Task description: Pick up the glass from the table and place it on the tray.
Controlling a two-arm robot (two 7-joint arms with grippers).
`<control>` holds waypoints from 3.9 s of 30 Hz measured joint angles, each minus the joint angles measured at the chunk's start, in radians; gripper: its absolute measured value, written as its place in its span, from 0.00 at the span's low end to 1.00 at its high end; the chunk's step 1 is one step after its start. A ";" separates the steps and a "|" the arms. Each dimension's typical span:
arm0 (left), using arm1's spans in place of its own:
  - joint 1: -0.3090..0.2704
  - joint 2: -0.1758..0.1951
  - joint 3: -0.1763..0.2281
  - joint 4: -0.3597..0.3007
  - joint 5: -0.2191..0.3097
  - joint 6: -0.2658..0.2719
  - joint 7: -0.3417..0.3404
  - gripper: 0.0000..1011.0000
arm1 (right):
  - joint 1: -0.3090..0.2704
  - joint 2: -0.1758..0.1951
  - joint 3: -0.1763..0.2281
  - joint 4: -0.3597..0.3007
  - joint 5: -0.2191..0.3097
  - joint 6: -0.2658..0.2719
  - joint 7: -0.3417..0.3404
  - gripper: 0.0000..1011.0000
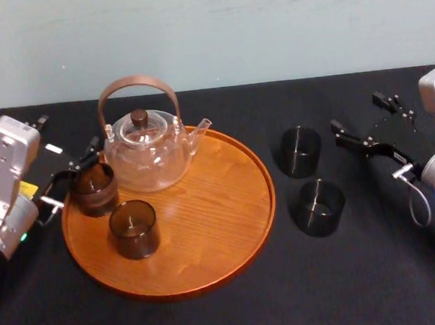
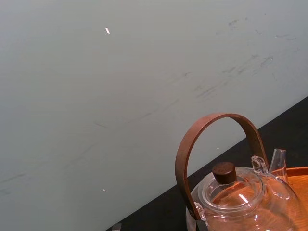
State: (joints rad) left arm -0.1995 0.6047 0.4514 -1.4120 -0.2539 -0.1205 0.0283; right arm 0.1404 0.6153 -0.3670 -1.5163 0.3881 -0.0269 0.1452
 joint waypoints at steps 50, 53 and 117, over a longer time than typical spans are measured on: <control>0.000 0.000 0.000 0.000 0.000 0.000 0.000 0.99 | -0.217 0.159 0.090 -0.232 0.070 0.190 0.336 0.99; 0.000 0.000 0.000 0.000 0.000 0.000 0.000 0.99 | -0.213 0.153 0.087 -0.228 0.069 0.209 0.336 0.99; 0.000 0.000 0.000 0.000 0.000 0.000 0.000 0.99 | -0.025 0.059 -0.045 -0.084 -0.004 0.326 0.338 0.99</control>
State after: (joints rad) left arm -0.1995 0.6047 0.4514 -1.4119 -0.2539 -0.1206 0.0283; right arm 0.1156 0.6746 -0.4122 -1.6007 0.3846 0.2989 0.4827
